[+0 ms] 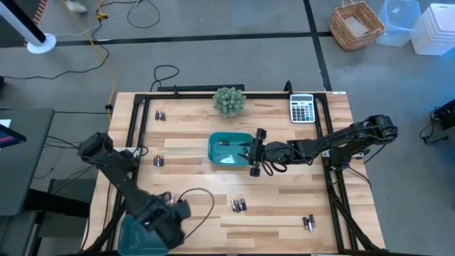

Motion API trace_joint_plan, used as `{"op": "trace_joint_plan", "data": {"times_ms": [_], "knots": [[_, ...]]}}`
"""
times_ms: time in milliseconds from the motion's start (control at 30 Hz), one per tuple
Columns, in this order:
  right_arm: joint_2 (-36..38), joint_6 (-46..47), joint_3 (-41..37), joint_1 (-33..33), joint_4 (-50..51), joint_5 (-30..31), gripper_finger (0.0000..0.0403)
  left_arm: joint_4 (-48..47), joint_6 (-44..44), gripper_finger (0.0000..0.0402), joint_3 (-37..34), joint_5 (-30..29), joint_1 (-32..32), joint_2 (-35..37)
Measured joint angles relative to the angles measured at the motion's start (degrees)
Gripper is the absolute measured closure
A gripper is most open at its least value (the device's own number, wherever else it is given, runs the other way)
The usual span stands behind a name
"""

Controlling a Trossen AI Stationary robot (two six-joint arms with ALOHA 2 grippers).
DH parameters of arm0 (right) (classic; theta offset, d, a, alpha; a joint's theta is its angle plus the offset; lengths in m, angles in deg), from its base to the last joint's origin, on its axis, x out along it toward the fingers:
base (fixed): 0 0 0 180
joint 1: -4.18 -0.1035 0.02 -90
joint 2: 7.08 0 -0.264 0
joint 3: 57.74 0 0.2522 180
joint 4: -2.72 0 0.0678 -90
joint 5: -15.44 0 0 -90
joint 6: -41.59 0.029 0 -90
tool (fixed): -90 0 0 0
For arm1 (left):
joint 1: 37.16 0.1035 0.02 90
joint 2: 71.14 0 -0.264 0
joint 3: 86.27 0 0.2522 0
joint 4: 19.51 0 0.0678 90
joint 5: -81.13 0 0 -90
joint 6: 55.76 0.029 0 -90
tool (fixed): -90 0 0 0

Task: Sort batteries
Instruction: Put the silver battery into the blue bin

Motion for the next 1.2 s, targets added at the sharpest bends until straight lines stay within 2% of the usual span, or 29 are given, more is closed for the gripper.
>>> {"op": "trace_joint_plan", "data": {"times_ms": [100, 267, 500, 700, 1033, 1100, 1200], "knots": [[0.0, 0.0, 0.0, 0.0, 0.0, 0.0, 0.0210, 2.2, -7.6, 0.0359, 0.6, 3.9, -3.2, 0.0], [0.0, 0.2, 0.0, 0.0, 0.0, 0.0, 0.0210, 4.4, -19.8, 0.0359, 0.7, 4.1, -8.1, 0.0], [0.0, 0.4, 0.0, 0.0, -0.1, 0.0, 0.0210, 0.4, -31.4, 0.0359, -0.2, 4.0, -11.0, 0.0], [0.0, 0.6, 0.0, -0.2, -0.2, 0.0, 0.0210, -3.9, -34.2, 0.0340, -0.2, 3.8, -11.2, 0.0], [0.0, 0.5, 0.0, -0.2, -0.1, 0.0, 0.0210, -8.6, -31.4, 0.0229, -0.2, 3.0, -10.3, 0.0], [0.0, 0.5, 0.0, -0.1, -0.1, 0.0, 0.0210, -11.3, -31.2, 0.0221, -0.2, 1.2, -9.6, 0.0], [0.0, 0.5, 0.0, -0.1, -0.1, 0.0, 0.0210, -16.5, -33.6, 0.0218, -0.2, -5.3, -7.6, 0.0]]}}
